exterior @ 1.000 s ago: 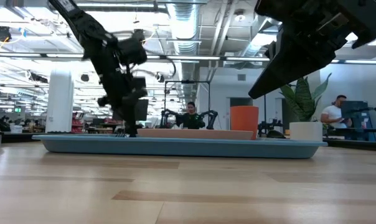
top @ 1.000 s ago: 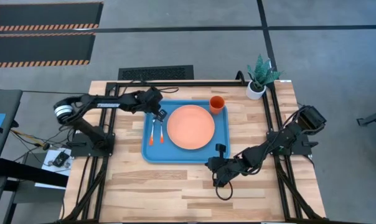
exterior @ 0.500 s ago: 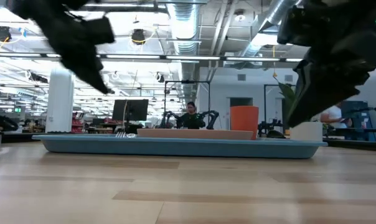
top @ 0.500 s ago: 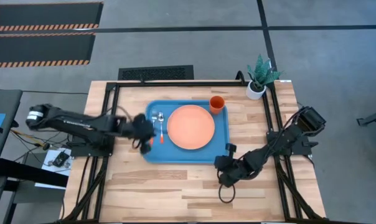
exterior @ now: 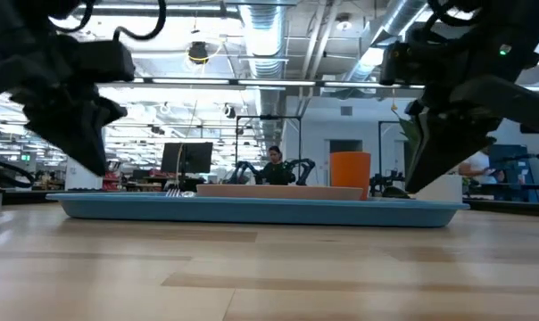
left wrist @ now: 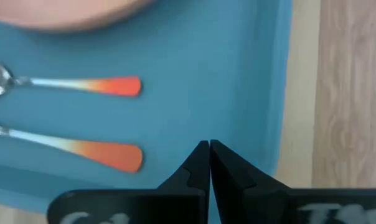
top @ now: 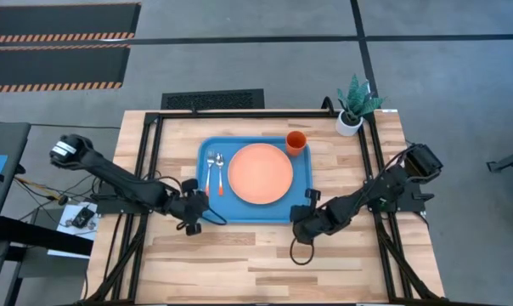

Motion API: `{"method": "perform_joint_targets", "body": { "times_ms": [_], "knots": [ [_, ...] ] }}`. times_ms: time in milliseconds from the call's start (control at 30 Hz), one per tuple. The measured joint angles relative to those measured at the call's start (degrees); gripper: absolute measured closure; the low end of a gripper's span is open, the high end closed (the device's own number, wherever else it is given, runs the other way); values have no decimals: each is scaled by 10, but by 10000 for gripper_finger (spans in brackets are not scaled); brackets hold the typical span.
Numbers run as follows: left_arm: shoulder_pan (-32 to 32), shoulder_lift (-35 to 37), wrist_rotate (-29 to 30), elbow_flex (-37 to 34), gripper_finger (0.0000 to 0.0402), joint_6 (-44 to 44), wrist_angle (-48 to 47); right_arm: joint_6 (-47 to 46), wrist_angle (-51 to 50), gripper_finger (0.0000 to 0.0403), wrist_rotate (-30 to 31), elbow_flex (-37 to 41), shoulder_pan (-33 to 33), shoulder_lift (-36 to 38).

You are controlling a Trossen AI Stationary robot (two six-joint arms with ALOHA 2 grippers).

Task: Pick and place plate/cup/fork/spoon on tray
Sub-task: Adjust the blue tray

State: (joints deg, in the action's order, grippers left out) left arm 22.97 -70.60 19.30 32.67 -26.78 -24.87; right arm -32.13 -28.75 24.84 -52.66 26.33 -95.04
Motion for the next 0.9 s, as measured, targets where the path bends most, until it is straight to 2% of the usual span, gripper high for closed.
{"method": "perform_joint_targets", "body": {
  "times_ms": [333, 667, 900],
  "knots": [
    [26, -62, -41, 0, 401, -19, 22, -6, -7, 398, -25, 36, -6, 0],
    [55, -62, -52, 1, 401, -46, 30, -9, -8, 398, -38, 48, -1, 1],
    [67, -62, -51, 2, 401, -63, 29, -12, -9, 398, -68, 42, 8, 1]
  ]
}}
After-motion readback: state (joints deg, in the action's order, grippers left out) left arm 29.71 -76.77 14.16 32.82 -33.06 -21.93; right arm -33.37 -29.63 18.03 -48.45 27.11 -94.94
